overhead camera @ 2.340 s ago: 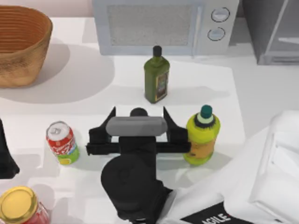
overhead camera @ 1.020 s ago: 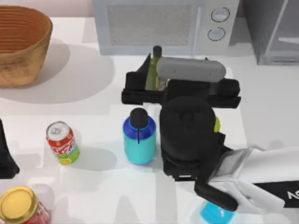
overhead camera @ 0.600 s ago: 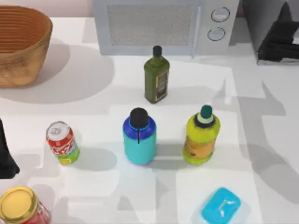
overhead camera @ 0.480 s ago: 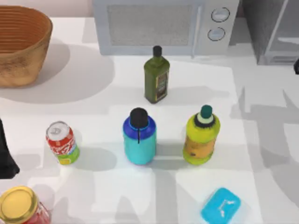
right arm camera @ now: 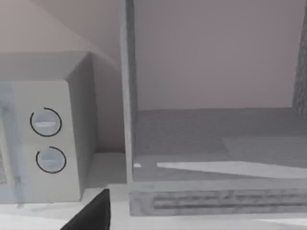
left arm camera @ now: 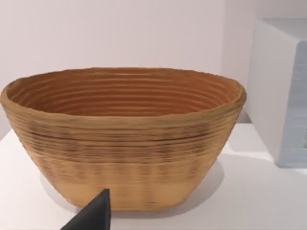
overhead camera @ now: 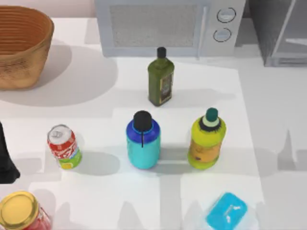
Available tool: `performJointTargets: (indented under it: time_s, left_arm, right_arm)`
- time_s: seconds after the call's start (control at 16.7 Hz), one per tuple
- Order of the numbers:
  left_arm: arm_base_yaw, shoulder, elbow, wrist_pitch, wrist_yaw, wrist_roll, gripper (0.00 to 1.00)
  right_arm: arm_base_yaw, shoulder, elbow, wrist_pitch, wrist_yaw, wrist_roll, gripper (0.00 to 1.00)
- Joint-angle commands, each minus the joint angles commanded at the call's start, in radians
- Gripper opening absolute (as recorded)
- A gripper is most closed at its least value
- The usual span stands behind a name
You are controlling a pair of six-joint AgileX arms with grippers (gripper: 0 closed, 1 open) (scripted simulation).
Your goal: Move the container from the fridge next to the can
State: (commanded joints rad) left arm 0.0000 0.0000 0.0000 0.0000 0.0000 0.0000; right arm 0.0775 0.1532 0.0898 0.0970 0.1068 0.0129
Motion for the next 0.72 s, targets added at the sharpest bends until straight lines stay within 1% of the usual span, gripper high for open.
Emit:
performJointTargets:
  time_s: [0.12, 0.24, 0.72]
  left_arm:
    - [0.0, 0.0, 0.0, 0.0, 0.0, 0.0, 1.0]
    - [0.0, 0.0, 0.0, 0.0, 0.0, 0.0, 1.0]
    - [0.0, 0.0, 0.0, 0.0, 0.0, 0.0, 1.0]
  right_arm:
    - [-0.048, -0.093, -0.055, -0.058, -0.065, -0.008, 1.0]
    - [-0.073, -0.143, -0.084, -0.091, -0.1, -0.012, 1.0]
    - [-0.075, -0.16, -0.078, -0.108, -0.104, -0.012, 1.0]
